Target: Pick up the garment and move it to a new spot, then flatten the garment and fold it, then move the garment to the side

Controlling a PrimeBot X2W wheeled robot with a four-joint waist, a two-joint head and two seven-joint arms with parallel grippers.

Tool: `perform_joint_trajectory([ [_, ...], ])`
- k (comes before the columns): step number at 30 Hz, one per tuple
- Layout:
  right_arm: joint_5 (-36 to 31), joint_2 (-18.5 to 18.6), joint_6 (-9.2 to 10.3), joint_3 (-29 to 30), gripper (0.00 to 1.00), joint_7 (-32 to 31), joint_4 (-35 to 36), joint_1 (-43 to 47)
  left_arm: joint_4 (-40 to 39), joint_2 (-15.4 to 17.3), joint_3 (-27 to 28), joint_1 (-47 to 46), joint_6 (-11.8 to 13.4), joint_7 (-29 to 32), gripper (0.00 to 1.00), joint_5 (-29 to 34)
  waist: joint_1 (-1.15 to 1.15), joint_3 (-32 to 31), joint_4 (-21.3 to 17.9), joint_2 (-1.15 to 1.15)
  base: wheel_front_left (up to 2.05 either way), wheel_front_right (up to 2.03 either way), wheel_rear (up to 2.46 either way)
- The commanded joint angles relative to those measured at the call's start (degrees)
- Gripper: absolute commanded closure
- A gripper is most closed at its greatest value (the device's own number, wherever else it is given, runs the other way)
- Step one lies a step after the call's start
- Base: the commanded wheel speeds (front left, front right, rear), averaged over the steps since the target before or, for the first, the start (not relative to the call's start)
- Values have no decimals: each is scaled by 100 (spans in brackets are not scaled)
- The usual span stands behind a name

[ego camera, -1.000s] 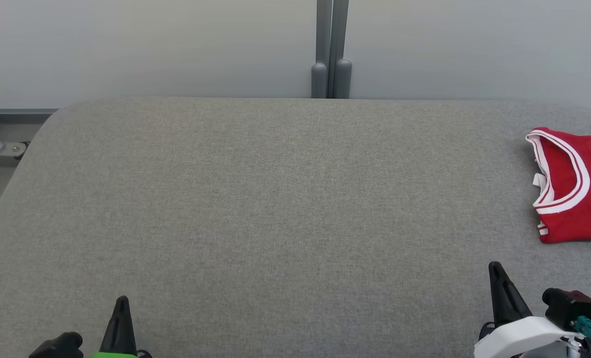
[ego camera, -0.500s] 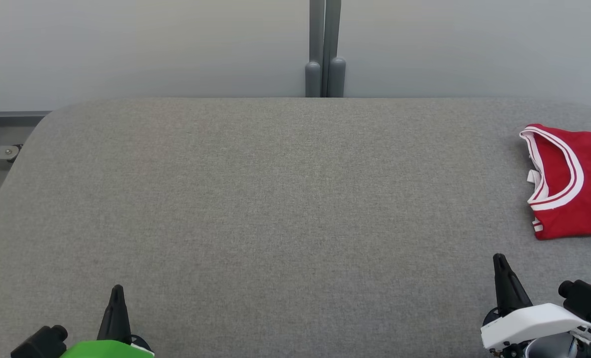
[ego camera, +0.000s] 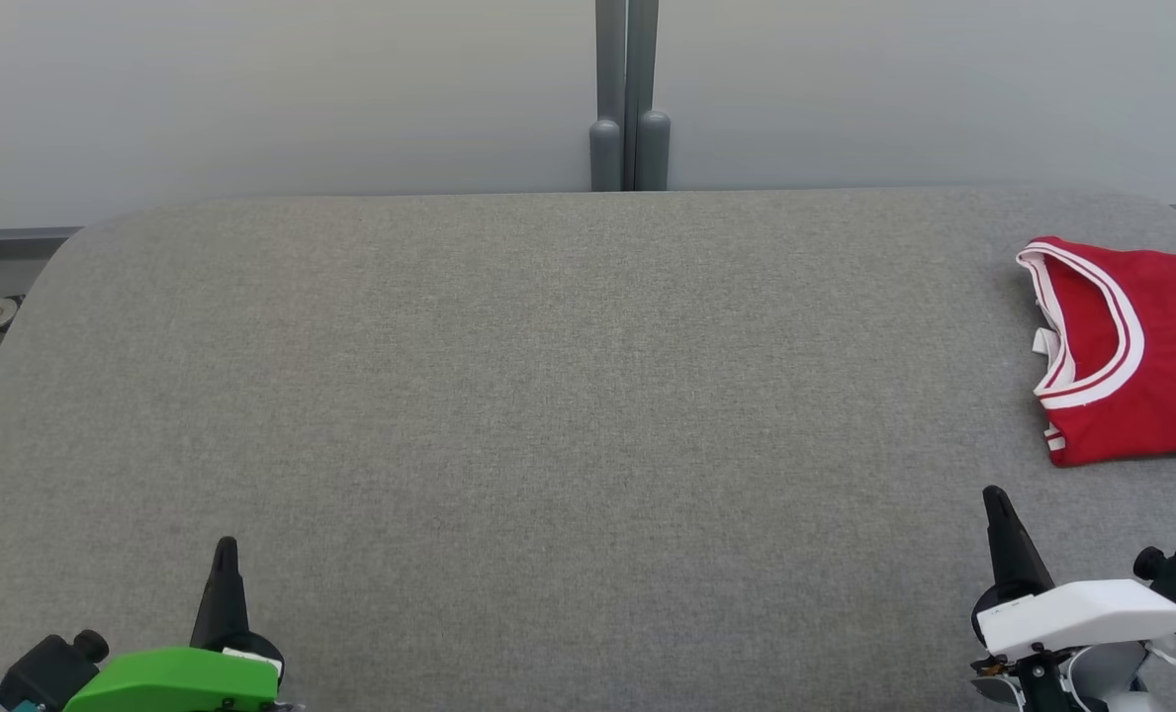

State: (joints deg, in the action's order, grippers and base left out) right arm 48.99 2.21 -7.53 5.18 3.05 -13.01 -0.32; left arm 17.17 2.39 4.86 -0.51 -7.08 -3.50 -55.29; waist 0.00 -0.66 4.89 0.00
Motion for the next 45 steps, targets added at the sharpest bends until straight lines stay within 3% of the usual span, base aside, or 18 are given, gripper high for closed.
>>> perform_joint_trajectory([
  [1, 156, 40, 1, 28, 100, -29, 37, -122, -75, 38, 21, -147, -29, 36, 100, -161, 0, 1, -6, 0, 0, 0, 0],
  [16, 1376, 52, 2, 69, 100, -312, 2, -274, -156, 48, 57, -287, -38, 311, 100, -1200, 0, 20, -117, 0, 0, 0, 0],
  [45, 3022, 68, 2, 127, 100, -696, -51, -466, -256, 61, 109, -459, -53, 695, 100, -2606, 0, 51, -300, 0, 0, 0, 0],
])
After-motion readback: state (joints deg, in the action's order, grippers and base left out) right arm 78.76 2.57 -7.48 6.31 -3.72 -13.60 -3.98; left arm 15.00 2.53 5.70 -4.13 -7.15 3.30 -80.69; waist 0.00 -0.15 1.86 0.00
